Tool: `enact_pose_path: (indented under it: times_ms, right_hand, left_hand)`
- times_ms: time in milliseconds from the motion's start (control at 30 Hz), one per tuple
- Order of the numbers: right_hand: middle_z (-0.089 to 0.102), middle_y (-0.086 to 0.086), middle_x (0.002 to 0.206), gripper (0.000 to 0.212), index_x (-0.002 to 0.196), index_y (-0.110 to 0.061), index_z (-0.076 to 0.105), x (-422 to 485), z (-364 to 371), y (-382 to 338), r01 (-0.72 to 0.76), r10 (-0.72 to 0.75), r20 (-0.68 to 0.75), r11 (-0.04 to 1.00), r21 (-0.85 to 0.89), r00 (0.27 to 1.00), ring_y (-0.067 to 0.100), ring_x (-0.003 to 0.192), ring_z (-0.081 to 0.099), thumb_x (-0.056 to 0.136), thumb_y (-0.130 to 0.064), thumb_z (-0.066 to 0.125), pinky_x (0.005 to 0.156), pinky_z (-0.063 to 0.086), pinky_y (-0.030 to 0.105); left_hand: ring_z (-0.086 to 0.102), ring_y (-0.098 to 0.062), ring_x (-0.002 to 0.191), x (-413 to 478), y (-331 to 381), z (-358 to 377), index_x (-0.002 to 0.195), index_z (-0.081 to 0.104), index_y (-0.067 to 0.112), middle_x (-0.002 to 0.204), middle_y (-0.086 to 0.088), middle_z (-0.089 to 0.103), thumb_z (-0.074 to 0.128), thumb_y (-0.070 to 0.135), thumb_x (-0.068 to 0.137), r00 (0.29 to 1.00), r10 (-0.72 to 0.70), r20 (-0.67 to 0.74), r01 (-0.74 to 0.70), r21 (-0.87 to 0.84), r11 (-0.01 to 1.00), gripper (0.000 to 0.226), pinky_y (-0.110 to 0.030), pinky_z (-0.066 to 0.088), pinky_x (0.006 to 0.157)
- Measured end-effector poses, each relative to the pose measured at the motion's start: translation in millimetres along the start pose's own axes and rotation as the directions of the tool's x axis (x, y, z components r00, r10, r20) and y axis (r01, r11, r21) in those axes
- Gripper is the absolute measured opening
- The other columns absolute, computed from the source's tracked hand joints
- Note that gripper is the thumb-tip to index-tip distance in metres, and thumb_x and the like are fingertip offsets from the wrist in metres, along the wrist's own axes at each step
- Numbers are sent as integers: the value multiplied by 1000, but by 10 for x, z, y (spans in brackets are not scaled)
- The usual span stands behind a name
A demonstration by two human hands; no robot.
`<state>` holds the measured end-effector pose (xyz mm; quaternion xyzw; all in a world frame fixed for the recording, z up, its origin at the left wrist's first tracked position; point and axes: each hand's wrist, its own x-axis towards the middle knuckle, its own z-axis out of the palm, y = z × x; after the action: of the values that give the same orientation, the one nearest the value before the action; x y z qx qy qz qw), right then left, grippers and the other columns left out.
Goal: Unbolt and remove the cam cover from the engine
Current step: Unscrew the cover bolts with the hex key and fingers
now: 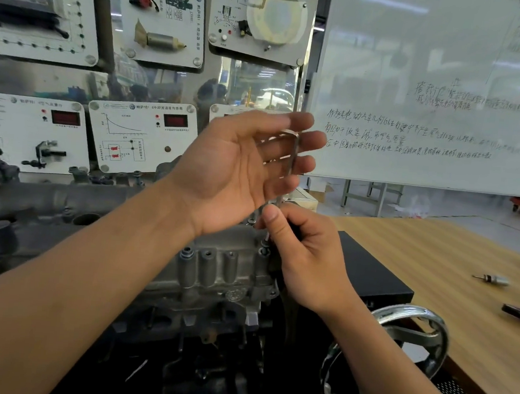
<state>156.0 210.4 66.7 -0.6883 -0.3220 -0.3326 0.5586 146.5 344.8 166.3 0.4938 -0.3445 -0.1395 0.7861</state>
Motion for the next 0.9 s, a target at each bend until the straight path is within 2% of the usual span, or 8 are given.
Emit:
enact_pose_path:
  times_ms: [133,233,367,467,567,667,767,900]
  right_hand:
    - [44,-15,54,32,76,2,66,4,2,7,4,-4,0,1000,14,1000,0,54,39,98,-19,55,56,33,15]
    - [44,-17,53,31,78,2,66,3,-1,16,5,-5,2,1000,7,1000,0,53,39,98,-18,54,56,32,14]
    - [43,-16,54,32,78,2,66,2,-4,17,2,-2,10,1000,-2,1000,0,54,39,99,-19,53,57,32,14]
    - [43,-17,52,31,78,0,68,1,-3,19,8,-8,18,1000,-18,1000,0,53,39,99,-20,54,56,32,13]
    - [46,-16,55,32,78,-1,69,0,-10,19,10,-10,16,1000,-18,1000,0,56,42,98,-22,56,58,34,14]
    - [49,-17,56,31,78,-2,70,2,-17,12,8,-8,19,1000,-11,1000,-1,56,45,98,-22,55,58,35,13]
    - [49,-20,53,31,78,-3,70,4,-27,12,5,-4,21,1000,-22,1000,-2,55,45,99,-21,54,58,35,12]
    - [47,-13,54,31,75,0,67,9,-28,21,-5,5,3,1000,21,1000,1,54,41,98,-19,56,56,34,17]
  left_hand:
    - [67,-13,70,32,-21,-46,88,72,14,86,-3,72,44,40,99,998,-55,-32,52,-74,996,39,-19,53,49]
    - [61,-8,64,30,-54,-42,86,71,19,80,2,65,56,35,91,1000,-26,-14,26,-1,1000,23,-16,48,45]
    - [51,-9,52,36,-54,9,85,68,18,66,1,53,71,29,79,986,138,-91,-105,301,948,12,-17,36,37]
    - [45,-11,38,99,-6,66,81,65,17,50,3,48,74,26,85,945,229,-234,-88,492,866,13,-16,27,35]
    - [38,-8,32,149,29,109,92,65,14,50,3,49,65,21,92,933,161,-322,-3,440,898,8,-12,20,34]
    - [43,-8,36,161,66,111,95,67,13,57,2,56,52,16,94,952,74,-297,38,357,933,16,-13,22,32]
    - [54,-10,45,139,110,57,95,68,10,65,-2,64,40,11,92,975,-17,-221,60,192,979,27,-14,33,33]
    - [67,-18,67,34,5,-9,102,65,5,83,-8,69,37,0,87,996,-60,-73,59,-23,998,32,-20,52,49]
